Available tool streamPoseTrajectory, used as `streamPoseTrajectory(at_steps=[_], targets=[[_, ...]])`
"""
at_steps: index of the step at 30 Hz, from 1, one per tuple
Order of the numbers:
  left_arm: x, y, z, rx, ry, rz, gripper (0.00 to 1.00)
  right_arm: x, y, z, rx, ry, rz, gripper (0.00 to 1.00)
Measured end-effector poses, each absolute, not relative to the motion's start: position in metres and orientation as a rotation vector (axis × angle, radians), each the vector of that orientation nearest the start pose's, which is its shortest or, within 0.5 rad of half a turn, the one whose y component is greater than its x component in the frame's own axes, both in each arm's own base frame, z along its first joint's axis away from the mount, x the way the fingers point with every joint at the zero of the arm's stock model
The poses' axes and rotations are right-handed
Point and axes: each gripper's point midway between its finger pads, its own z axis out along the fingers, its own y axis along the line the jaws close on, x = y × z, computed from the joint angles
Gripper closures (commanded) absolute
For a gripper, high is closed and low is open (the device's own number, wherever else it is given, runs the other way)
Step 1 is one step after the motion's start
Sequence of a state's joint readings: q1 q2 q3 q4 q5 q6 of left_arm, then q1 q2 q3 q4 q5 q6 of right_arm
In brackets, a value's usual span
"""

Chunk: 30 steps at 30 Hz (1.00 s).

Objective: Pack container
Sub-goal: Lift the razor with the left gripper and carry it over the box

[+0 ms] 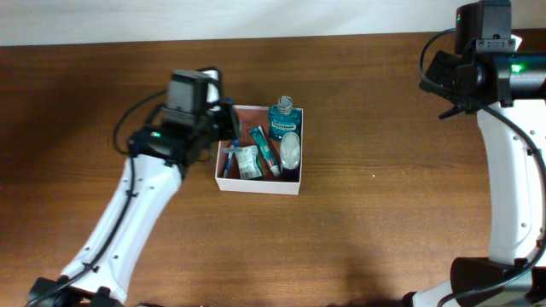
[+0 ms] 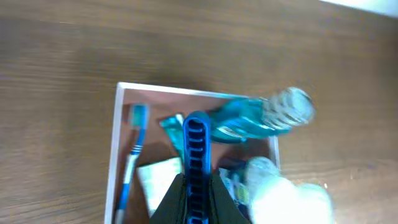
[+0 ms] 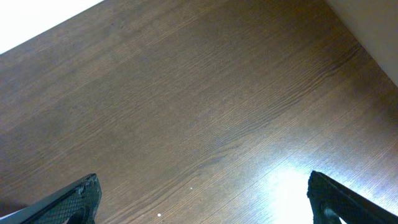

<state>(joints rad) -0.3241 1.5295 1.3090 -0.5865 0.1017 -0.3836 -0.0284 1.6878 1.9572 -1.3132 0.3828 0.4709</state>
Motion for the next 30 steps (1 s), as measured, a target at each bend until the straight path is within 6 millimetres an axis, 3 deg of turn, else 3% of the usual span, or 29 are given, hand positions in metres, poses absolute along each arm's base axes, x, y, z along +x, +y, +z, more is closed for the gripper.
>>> streamPoseTrajectory(at_steps=[6, 7, 9, 10, 13, 18, 22, 26, 30], targets=[[0.399, -0.173, 0.190, 0.035, 2.450, -0.393, 0.96, 0.386, -0.075, 0.297, 0.752, 2.418, -0.328, 0.01], [0.399, -0.175, 0.184, 0.040, 2.463, -0.384, 0.85, 0.386, -0.075, 0.297, 0.752, 2.418, -0.328, 0.01], [0.399, -0.178, 0.173, 0.045, 2.489, -0.368, 0.23, 0.386, -0.075, 0.297, 0.753, 2.418, -0.328, 0.01], [0.400, -0.179, 0.169, 0.055, 2.498, -0.359, 0.04, 0.386, -0.075, 0.297, 0.753, 2.418, -0.328, 0.01], [0.401, -0.179, 0.162, 0.057, 2.509, -0.348, 0.01, 0.386, -0.075, 0.297, 0.752, 2.418, -0.328, 0.01], [0.412, -0.181, 0.171, 0.056, 2.452, -0.360, 0.01, 0.386, -0.075, 0.297, 0.752, 2.418, -0.328, 0.01], [0.412, -0.170, 0.172, 0.041, 2.473, -0.333, 0.01, 0.386, -0.075, 0.297, 0.753, 2.418, -0.328, 0.01], [0.414, -0.127, 0.182, -0.072, 2.486, -0.256, 0.00, 0.386, -0.075, 0.297, 0.753, 2.418, -0.328, 0.01], [0.408, -0.061, 0.212, -0.253, 2.431, -0.178, 0.01, 0.386, -0.075, 0.297, 0.753, 2.419, -0.329, 0.01]])
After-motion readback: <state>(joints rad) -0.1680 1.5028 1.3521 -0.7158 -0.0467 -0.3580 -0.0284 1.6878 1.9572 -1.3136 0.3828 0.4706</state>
